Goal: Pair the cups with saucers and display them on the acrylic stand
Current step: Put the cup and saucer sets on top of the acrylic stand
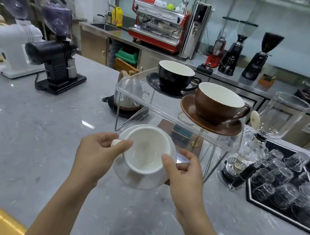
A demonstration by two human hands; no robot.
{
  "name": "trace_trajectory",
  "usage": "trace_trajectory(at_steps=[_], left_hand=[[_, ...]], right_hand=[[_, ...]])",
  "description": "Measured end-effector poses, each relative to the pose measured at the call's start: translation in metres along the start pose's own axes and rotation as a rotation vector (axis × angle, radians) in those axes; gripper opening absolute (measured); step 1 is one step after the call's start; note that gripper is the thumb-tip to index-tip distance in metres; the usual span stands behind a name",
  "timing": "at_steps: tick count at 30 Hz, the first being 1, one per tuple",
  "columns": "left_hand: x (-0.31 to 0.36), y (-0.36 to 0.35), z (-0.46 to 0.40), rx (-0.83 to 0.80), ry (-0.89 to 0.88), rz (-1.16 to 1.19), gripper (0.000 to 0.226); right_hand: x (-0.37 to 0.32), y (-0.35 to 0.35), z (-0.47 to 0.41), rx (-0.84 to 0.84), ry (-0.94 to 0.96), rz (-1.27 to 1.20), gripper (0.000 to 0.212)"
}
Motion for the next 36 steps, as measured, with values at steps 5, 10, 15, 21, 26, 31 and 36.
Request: trace_trajectory(at_steps=[5, 10, 15, 21, 26, 31, 36], left_hand=[[-0.005, -0.027, -0.024, -0.031, -0.014, 0.021, 0.063], [-0.003, -0.054, -0.045, -0.049, -0.056, -0.052, 0.022], [0.002, -0.080, -0.073, -0.058, -0.079, -0.071, 0.030], [-0.004, -0.096, -0.098, -0.020, -0.081, -0.073, 0.032], [-0.015, -0.104, -0.114, -0.027, -0.049, -0.076, 0.039], [-0.020, -0.114, -0.119, -0.082, -0.040, -0.059, 0.056], [-0.023, -0.118, -0.123, -0.103, -0.046, -0.096, 0.056]], right_hand=[[-0.005, -0.002, -0.028, 0.104, 0.023, -0.039, 0.041], [-0.003, -0.003, -0.058, 0.220, 0.063, -0.114, 0.034], [0.003, 0.006, -0.089, 0.334, 0.003, -0.099, 0.045], [0.020, 0.006, -0.110, 0.368, -0.127, -0.161, 0.045], [0.027, 0.009, -0.121, 0.360, -0.170, -0.181, 0.020], [0.032, 0.013, -0.127, 0.369, -0.172, -0.150, 0.029], [0.034, 0.010, -0.128, 0.399, -0.215, -0.058, 0.039]])
Point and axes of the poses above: each hand's wrist, its own z-axis away from the middle knuckle, its own y-axis out of the back of the hand, x = y × z, the point moved 10 cm from there along -z, towards the middle knuckle, and after that the axes turned 12 degrees about z, right-handed, at the moved point
